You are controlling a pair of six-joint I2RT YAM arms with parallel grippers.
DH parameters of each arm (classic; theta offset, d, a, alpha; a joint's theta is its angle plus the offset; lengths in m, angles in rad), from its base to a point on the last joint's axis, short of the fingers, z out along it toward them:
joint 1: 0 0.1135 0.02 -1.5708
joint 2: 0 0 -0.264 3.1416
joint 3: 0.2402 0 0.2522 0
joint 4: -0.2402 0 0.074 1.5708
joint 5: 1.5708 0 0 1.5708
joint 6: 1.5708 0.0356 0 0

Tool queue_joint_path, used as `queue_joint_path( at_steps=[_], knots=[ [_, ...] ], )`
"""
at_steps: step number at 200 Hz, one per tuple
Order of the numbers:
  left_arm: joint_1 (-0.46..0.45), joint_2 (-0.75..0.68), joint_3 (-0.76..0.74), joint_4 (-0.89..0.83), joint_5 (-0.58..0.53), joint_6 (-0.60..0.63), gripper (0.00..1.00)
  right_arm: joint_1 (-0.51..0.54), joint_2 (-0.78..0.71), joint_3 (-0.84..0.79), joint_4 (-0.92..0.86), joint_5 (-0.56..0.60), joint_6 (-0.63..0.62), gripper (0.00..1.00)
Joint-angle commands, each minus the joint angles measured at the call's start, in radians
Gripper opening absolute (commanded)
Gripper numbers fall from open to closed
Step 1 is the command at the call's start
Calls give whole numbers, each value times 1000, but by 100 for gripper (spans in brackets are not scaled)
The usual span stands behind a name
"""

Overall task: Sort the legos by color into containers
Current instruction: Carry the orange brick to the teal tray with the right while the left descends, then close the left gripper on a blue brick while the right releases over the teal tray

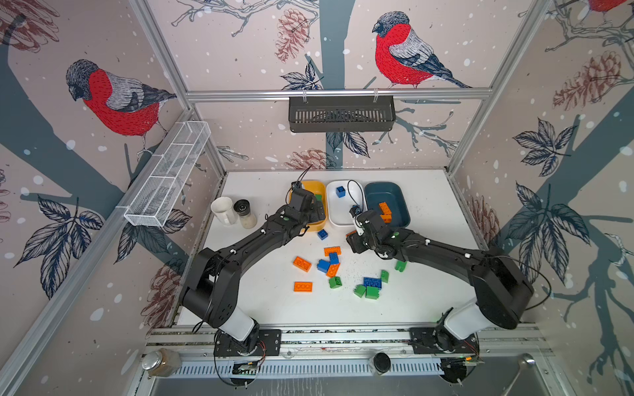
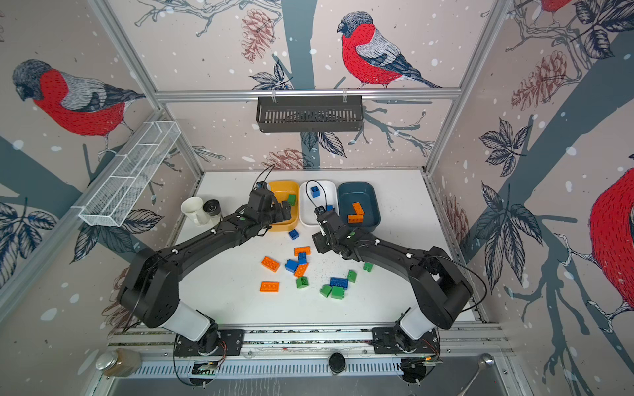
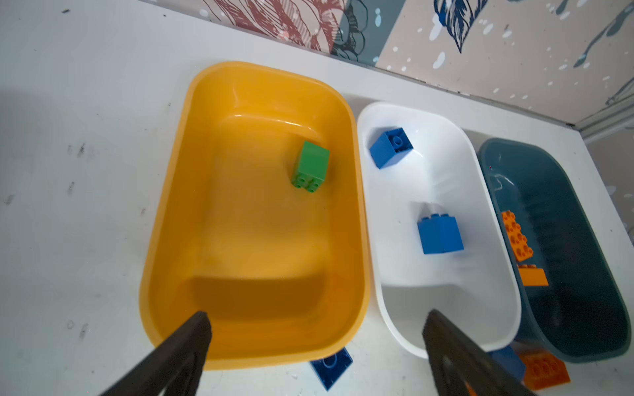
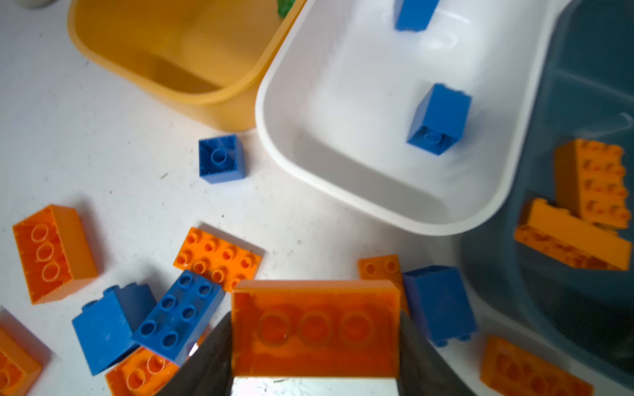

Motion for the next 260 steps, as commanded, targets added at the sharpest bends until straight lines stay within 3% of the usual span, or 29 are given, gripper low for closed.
queue_joint_path(
  at_steps=[1, 68, 104, 169, 260],
  knots=[
    [-35, 7, 17, -89, -12, 7, 97, -33, -35, 1, 66, 46, 55, 61],
    [-111, 41, 15, -247, 192, 15, 96, -264, -46, -38, 204, 6, 180, 62],
    [-198, 97, 69, -373, 154, 10, 93, -361, 64, 19, 220, 2, 200, 63],
    [-250, 178, 122, -454, 165, -5, 83, -378, 217, 164, 230, 31, 208, 69],
    [-253, 266, 132, -447, 255, 17, 57, -367, 191, 183, 207, 26, 226, 88]
  ],
)
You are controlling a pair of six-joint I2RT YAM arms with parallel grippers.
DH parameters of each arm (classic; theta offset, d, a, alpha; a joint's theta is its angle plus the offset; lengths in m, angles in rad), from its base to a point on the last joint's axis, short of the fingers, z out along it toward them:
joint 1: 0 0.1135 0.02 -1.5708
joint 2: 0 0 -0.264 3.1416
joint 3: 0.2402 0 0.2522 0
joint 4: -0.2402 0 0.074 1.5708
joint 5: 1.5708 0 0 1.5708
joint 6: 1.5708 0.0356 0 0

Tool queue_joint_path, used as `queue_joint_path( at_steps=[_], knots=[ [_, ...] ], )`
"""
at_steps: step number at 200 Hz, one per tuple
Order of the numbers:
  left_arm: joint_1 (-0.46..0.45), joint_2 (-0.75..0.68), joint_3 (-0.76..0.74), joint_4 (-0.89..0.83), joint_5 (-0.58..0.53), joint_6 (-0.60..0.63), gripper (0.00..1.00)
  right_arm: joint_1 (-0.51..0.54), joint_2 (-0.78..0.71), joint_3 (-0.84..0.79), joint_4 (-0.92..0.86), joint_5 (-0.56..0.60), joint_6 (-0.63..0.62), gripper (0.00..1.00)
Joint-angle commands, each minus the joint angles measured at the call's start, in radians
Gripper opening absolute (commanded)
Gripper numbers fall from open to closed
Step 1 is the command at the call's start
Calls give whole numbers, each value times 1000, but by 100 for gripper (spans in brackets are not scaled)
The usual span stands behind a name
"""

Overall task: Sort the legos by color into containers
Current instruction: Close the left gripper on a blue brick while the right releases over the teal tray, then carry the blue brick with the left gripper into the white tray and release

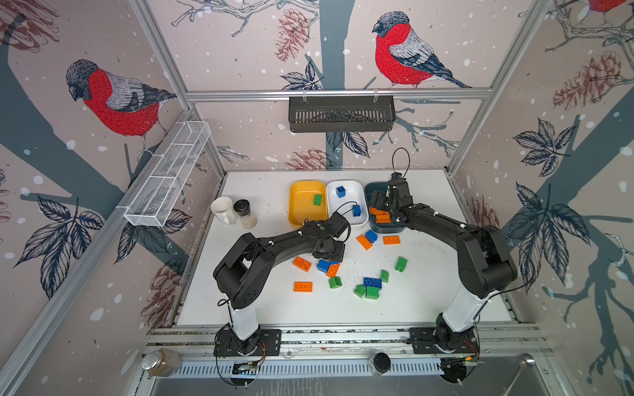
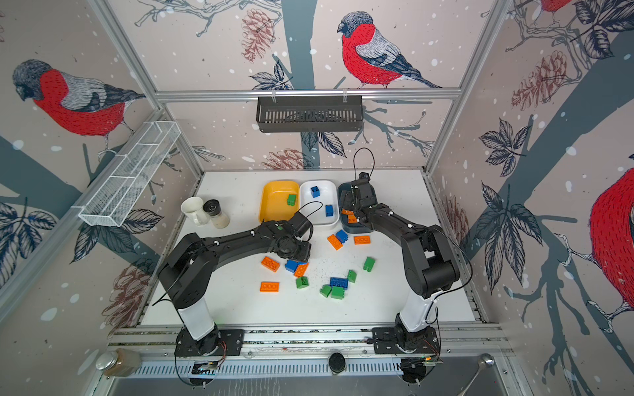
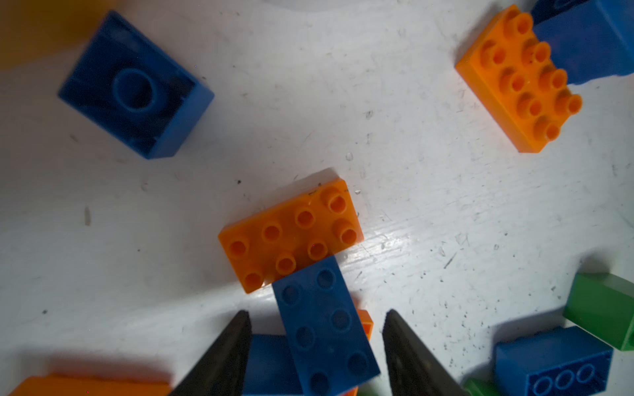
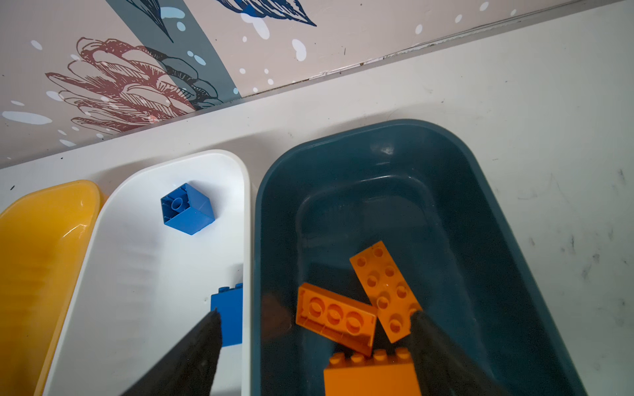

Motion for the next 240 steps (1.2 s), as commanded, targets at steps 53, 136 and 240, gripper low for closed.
queue_joint_path(
  at_steps=[53, 136, 240],
  knots=[
    [-6, 46, 14, -49, 9, 15, 51, 17, -76, -50, 41, 48, 17, 94],
    [-11, 30, 9, -40, -25, 11, 34, 31, -107, -71, 49, 81, 14, 99],
    [-11, -56, 17, -10, -94, 13, 20, 43, -112, -73, 41, 108, 13, 99]
  ],
)
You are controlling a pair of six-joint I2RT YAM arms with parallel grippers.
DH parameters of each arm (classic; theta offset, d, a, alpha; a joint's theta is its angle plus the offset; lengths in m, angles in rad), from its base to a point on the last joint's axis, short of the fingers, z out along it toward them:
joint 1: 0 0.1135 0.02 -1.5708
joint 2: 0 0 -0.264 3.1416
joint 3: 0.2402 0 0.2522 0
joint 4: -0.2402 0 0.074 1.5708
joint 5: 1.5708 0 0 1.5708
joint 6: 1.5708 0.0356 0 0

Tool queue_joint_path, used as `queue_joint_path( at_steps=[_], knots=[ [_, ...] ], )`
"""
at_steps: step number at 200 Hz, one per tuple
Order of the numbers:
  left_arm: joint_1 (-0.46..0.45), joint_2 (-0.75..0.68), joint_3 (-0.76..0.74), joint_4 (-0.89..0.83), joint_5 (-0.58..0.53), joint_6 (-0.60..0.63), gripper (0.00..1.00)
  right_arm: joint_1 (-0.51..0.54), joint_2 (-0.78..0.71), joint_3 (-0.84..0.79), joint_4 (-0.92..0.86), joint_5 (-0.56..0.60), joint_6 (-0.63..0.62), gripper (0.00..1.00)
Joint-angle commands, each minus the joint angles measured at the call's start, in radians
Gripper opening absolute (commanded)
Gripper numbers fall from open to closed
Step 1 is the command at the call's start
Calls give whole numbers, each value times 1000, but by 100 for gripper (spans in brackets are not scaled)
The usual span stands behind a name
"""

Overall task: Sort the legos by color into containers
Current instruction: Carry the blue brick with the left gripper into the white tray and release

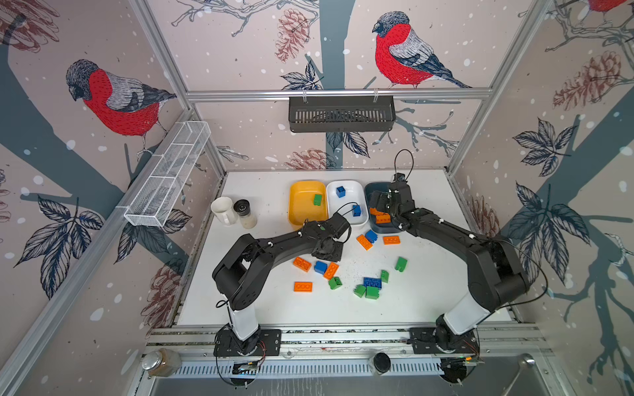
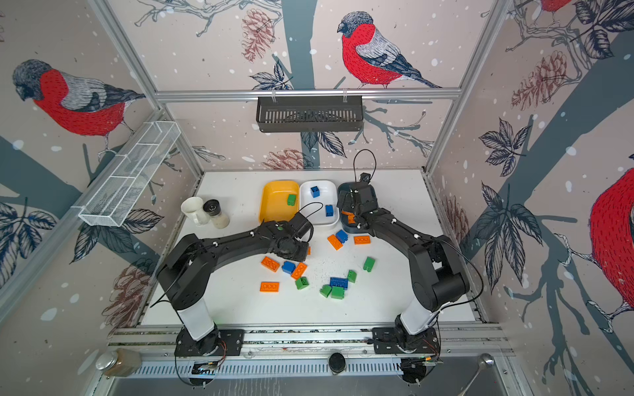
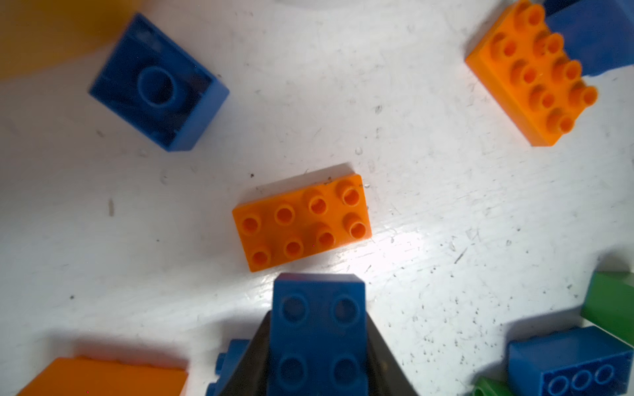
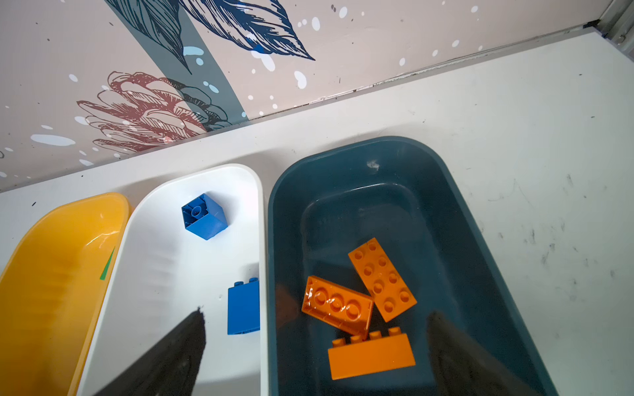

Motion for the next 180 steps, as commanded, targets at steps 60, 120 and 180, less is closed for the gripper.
queue_joint_path(
  at_steps=[60, 120, 180],
  knots=[
    [35, 36, 179, 76, -87, 58, 16, 32, -46, -45, 16, 63, 0, 100],
    [107, 145, 378, 181, -68, 149, 16, 63, -160, -171, 15, 64, 25, 99],
    [144, 324, 587, 198, -102, 163, 16, 82, -311, -324, -9, -19, 17, 98]
  ],
)
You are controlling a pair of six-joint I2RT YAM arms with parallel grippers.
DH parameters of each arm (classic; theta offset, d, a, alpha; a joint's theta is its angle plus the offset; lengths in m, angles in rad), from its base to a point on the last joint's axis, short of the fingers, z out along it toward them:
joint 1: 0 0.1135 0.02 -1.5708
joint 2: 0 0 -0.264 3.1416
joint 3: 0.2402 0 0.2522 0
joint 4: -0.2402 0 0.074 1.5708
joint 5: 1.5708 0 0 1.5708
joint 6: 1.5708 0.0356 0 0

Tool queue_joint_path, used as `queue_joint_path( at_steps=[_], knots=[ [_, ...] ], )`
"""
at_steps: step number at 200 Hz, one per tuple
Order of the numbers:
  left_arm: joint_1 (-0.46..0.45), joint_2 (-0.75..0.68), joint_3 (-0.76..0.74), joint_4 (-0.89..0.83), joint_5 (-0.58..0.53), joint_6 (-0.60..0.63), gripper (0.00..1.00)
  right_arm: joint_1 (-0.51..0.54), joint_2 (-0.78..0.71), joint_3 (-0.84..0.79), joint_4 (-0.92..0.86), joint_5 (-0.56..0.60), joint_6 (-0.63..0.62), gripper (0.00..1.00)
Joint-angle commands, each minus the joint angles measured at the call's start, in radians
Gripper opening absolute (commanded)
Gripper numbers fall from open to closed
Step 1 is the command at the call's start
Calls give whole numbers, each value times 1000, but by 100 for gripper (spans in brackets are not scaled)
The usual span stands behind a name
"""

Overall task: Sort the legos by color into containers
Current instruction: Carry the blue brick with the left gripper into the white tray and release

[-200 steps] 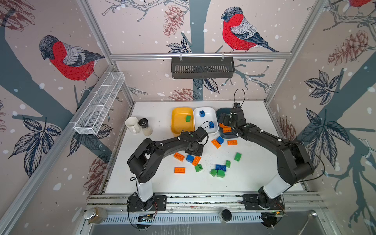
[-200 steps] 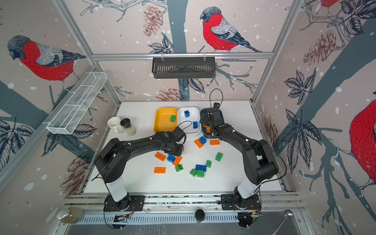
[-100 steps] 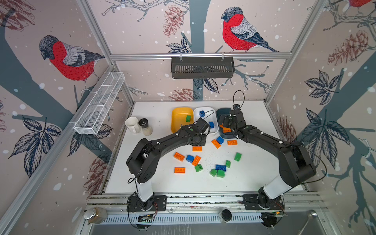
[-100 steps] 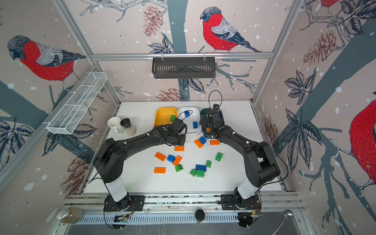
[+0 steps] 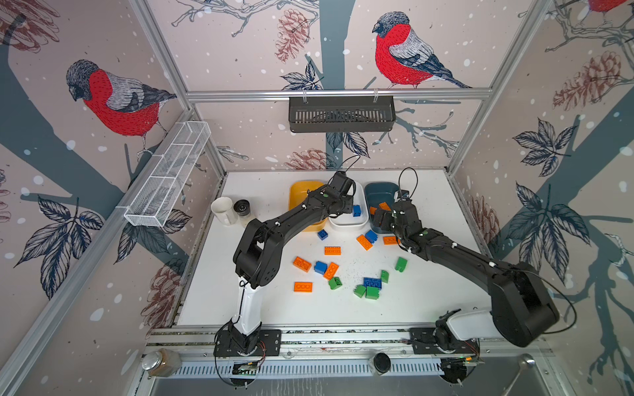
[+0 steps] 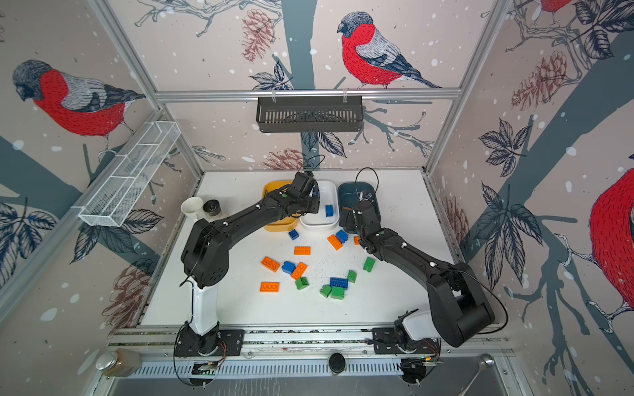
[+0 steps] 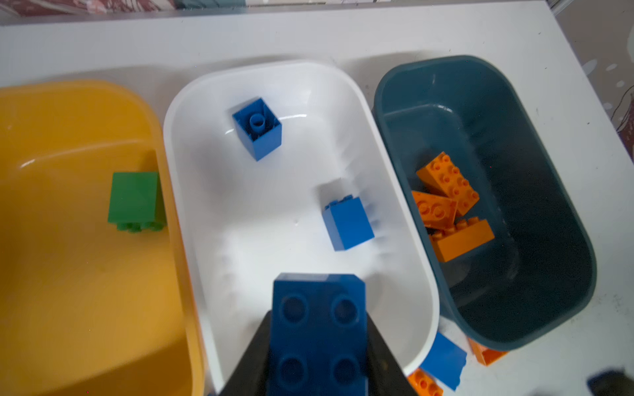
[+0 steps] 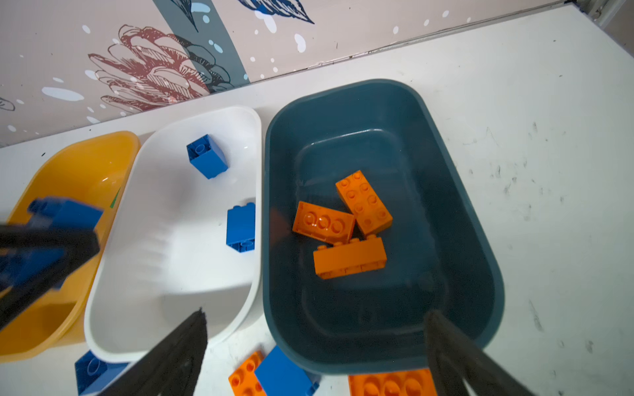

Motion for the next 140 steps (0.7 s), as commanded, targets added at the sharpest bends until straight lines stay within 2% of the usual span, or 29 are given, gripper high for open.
queue_joint_path(
  at_steps=[1, 41, 70, 97, 140],
  knots=[
    [10, 56, 63, 28, -30, 16, 16, 7, -44, -38, -4, -49, 4, 97],
    [22, 171, 177, 22, -85, 52, 27, 41, -107, -101, -31, -148, -30, 97],
    [27, 215, 273, -32, -87, 46, 49, 90, -116, -123, -53, -210, -64, 96],
    [27, 195, 258, -31, -70, 40, 66, 144, -83, -123, -57, -223, -47, 96],
    [28, 120, 187, -27, -67, 33, 85, 214, 12, -96, -27, -248, -46, 94]
  ],
)
